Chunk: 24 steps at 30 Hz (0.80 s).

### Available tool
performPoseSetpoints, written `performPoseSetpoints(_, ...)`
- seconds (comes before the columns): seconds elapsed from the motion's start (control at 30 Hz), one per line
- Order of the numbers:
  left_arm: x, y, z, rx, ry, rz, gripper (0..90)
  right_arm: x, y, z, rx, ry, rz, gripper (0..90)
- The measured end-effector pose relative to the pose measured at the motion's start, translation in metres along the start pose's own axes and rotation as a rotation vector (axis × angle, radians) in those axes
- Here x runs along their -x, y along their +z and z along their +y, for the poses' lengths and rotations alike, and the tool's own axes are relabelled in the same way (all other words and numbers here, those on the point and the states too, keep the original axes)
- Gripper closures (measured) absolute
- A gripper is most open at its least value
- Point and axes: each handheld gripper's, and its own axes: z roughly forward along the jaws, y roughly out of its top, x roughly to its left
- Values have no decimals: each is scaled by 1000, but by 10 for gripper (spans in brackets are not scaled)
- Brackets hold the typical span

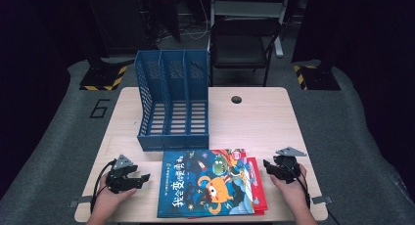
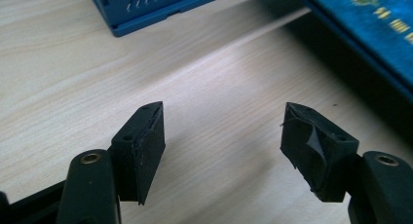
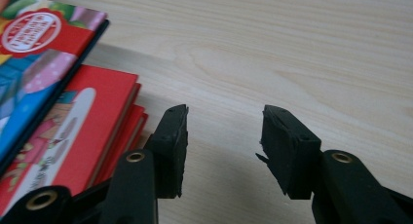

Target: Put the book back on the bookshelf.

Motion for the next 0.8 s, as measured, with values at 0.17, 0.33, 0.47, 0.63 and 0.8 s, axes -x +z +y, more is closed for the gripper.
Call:
performPoseSetpoints(0.17,7,-8,3,8,-1,-27,335,-8,-9,2,8,-50,27,533)
performPoseSetpoints(0.33,15,-13,6,20,17,-37,323,-15,-17,3,15,-55,62,531)
performPoseSetpoints(0.47,20,-18,7,39,15,-56,317,-21,-21,4,26,-71,85,522)
performPoseSetpoints(0.63,25,-21,9,52,11,-79,316,-29,-23,5,29,-91,105,519)
performPoseSetpoints(0.8,32,-24,12,75,-2,-91,287,-40,-27,5,37,-113,134,506)
